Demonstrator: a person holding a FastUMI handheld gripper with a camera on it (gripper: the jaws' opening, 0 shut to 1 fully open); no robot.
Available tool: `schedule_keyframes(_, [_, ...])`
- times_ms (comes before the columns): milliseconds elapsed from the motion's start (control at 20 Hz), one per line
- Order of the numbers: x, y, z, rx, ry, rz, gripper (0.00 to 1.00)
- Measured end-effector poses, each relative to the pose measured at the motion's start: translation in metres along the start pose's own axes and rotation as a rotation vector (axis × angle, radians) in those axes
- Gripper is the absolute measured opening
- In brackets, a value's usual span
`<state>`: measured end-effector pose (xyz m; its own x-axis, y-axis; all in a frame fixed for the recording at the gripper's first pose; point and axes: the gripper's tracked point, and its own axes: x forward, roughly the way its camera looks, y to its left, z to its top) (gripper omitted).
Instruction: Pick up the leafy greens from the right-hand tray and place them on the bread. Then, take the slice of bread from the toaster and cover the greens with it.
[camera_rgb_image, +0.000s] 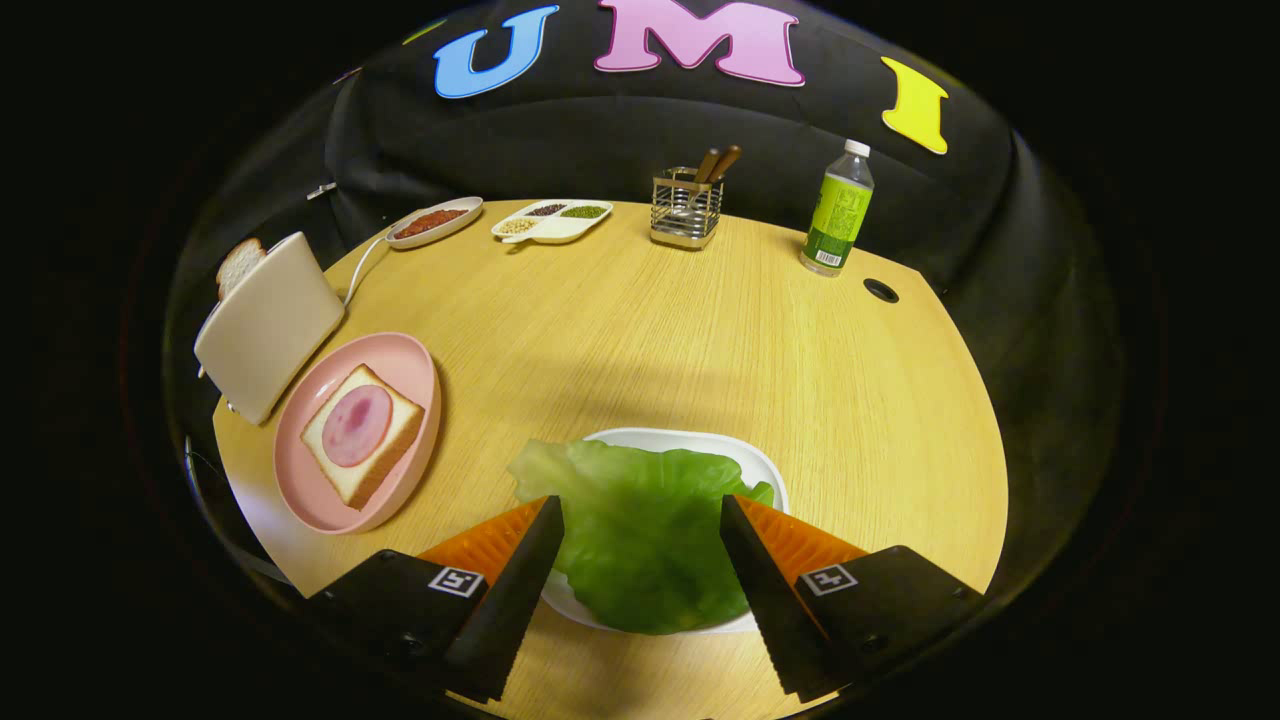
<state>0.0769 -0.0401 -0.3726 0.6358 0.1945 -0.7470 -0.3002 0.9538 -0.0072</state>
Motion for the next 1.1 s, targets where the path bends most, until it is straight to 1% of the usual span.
schedule_keyframes(150, [0.009,-0.002,-0.019,0.02,0.058,0.019,0.96])
schedule_keyframes(200, [0.011,-0.003,-0.014,0.019,0.035,0.018,0.96])
schedule_keyframes(250, [0.009,-0.004,-0.018,0.007,0.052,0.023,0.95])
schedule_keyframes(300, [0.009,-0.004,-0.016,0.005,0.038,0.024,0.93])
schedule_keyframes(400, [0.01,-0.005,-0.017,0.006,0.043,0.023,0.92])
schedule_keyframes(450, [0.01,-0.005,-0.018,0.009,0.041,0.021,0.88])
schedule_keyframes(500, [0.011,-0.006,-0.017,0.008,0.037,0.012,0.79])
schedule_keyframes(650, [0.011,-0.006,-0.016,0.006,0.029,-0.003,0.35])
schedule_keyframes(700, [0.011,-0.005,-0.015,0.005,0.027,-0.004,0.28])
schedule_keyframes(750, [0.011,-0.003,-0.016,0.003,0.025,0.005,0.18])
schedule_keyframes(800, [0.01,-0.004,-0.015,0.005,0.026,0.009,0.17])
schedule_keyframes(850, [0.012,-0.005,-0.015,0.014,0.029,0.017,0.11])
schedule_keyframes(950, [0.012,-0.004,-0.014,0.043,0.04,0.032,0.06])
schedule_keyframes(1100, [0.006,-0.003,-0.01,0.027,0.038,0.045,0.06])
